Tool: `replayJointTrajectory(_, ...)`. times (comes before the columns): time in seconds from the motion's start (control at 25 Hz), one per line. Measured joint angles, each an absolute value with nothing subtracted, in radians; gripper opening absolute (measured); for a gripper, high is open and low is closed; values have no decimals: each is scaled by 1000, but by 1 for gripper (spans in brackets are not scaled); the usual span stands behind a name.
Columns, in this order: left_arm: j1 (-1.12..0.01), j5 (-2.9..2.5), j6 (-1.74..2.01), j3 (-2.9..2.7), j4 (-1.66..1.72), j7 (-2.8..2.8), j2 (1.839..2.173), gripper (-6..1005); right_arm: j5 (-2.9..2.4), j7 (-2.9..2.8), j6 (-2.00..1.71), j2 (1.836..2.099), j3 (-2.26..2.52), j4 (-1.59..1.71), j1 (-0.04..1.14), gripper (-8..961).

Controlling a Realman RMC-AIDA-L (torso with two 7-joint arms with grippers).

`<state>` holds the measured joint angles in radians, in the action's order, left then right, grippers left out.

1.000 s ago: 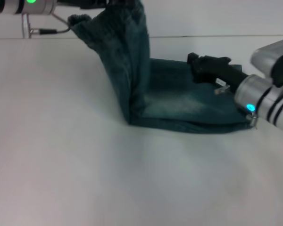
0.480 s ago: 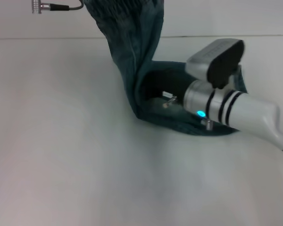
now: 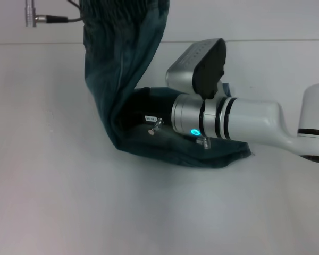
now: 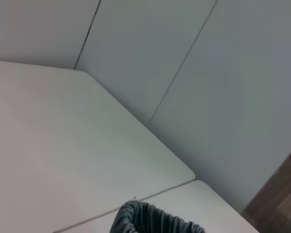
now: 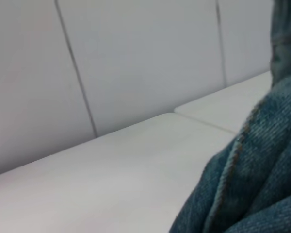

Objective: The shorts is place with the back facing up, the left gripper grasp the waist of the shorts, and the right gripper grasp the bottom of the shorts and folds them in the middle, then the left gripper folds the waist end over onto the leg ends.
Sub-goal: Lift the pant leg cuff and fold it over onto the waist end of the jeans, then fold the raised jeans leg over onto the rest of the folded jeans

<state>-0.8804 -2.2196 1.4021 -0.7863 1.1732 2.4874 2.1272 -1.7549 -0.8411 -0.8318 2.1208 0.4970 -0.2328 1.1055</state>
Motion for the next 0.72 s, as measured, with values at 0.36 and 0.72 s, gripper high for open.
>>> replayJointTrajectory(0.36,-831,-2223,1384,-787,1160,2477,2132,110,-1827,-938,-795,2102,453,-142,979,26)
replayJointTrajectory(0.72,-827,-2170,1352,-815,1045,2401,2165,122,-1609,-1026,-1004,2093,339,118,715,34)
